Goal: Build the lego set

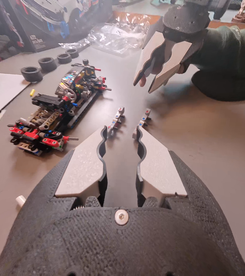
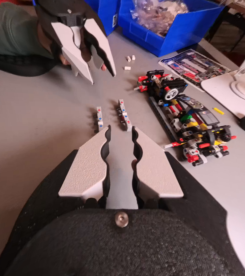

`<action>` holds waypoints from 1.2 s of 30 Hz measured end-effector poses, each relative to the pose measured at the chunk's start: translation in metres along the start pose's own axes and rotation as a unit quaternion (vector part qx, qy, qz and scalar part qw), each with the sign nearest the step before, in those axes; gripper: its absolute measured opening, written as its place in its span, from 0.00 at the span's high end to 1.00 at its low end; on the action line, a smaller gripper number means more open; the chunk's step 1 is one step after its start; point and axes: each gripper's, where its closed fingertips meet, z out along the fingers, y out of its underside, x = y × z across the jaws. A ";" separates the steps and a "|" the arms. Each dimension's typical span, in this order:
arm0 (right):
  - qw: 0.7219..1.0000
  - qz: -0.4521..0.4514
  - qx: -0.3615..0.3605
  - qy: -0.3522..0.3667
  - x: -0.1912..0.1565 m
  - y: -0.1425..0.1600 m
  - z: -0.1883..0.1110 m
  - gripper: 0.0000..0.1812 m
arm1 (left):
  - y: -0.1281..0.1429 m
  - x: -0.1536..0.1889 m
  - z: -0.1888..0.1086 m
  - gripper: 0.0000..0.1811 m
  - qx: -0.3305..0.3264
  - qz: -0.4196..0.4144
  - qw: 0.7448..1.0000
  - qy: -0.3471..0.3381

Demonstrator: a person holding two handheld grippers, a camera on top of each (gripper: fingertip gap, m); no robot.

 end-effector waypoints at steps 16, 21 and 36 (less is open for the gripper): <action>0.925 0.045 0.112 0.361 0.266 -0.117 -0.048 0.95 | -0.065 -0.065 -0.020 0.85 0.100 0.000 0.986 -0.130; 0.910 0.012 0.068 0.409 0.342 -0.133 -0.019 0.94 | -0.120 -0.122 -0.027 0.87 0.125 0.005 0.973 -0.193; 0.917 0.017 0.044 0.397 0.331 -0.103 -0.015 0.96 | -0.140 -0.353 -0.019 0.94 0.045 -0.065 0.924 -0.374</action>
